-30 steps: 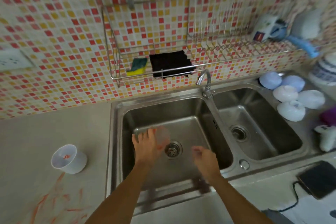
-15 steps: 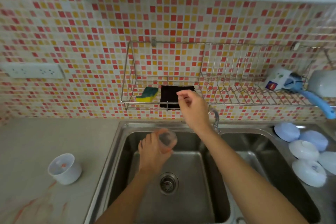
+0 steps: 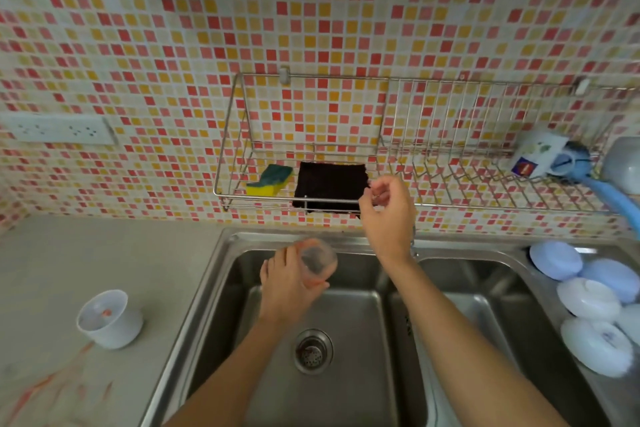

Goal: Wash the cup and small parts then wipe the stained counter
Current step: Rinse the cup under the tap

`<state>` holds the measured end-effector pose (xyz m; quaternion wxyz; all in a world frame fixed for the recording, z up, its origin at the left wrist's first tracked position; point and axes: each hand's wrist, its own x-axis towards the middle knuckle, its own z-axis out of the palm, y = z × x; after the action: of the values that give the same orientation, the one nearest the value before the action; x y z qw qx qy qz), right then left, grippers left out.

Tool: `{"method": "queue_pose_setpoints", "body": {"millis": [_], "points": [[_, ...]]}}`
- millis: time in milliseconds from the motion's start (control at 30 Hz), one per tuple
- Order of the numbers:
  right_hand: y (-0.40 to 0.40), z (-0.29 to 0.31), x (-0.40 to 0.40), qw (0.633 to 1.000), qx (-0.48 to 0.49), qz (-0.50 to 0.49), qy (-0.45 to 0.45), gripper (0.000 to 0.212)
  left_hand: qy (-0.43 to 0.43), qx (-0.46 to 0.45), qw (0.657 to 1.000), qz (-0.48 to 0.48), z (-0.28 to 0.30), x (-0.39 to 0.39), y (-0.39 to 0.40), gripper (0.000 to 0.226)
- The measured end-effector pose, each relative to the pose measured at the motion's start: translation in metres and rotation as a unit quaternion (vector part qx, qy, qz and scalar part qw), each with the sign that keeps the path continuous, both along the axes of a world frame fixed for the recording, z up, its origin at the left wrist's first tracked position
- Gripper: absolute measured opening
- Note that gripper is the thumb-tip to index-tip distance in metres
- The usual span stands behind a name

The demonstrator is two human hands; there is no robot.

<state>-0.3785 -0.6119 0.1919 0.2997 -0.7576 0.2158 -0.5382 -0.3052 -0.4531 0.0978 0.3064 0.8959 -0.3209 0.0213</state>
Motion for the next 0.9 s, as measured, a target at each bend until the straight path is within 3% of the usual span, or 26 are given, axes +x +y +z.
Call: {"method": "queue_pose_setpoints", "body": {"millis": [167, 333, 433, 567, 667, 900], "points": [[-0.024, -0.035, -0.031, 0.999, -0.039, -0.027, -0.014, 0.012, 0.005, 0.002, 1.000, -0.021, -0.004, -0.009, -0.023, 0.083], [-0.050, -0.065, -0.050, 0.998, 0.000, -0.038, 0.052, 0.012, 0.021, 0.024, 0.998, -0.048, -0.009, -0.014, -0.053, 0.087], [-0.071, -0.085, -0.053, 0.988, 0.005, -0.061, 0.140, 0.007, 0.032, 0.029, 0.997, -0.062, -0.015, -0.013, -0.071, 0.089], [-0.101, -0.124, -0.054, 0.931, 0.068, -0.093, 0.346, 0.023, 0.032, 0.038, 0.996, -0.077, -0.022, -0.012, -0.091, 0.089], [-0.109, -0.143, -0.051, 0.874, 0.156, -0.027, 0.460, 0.037, 0.038, 0.047, 0.995, -0.086, -0.026, -0.012, -0.100, 0.091], [-0.106, -0.161, -0.048, 0.850, 0.156, 0.018, 0.503, 0.043, 0.049, 0.051, 0.992, -0.100, -0.027, -0.013, -0.109, 0.090]]}}
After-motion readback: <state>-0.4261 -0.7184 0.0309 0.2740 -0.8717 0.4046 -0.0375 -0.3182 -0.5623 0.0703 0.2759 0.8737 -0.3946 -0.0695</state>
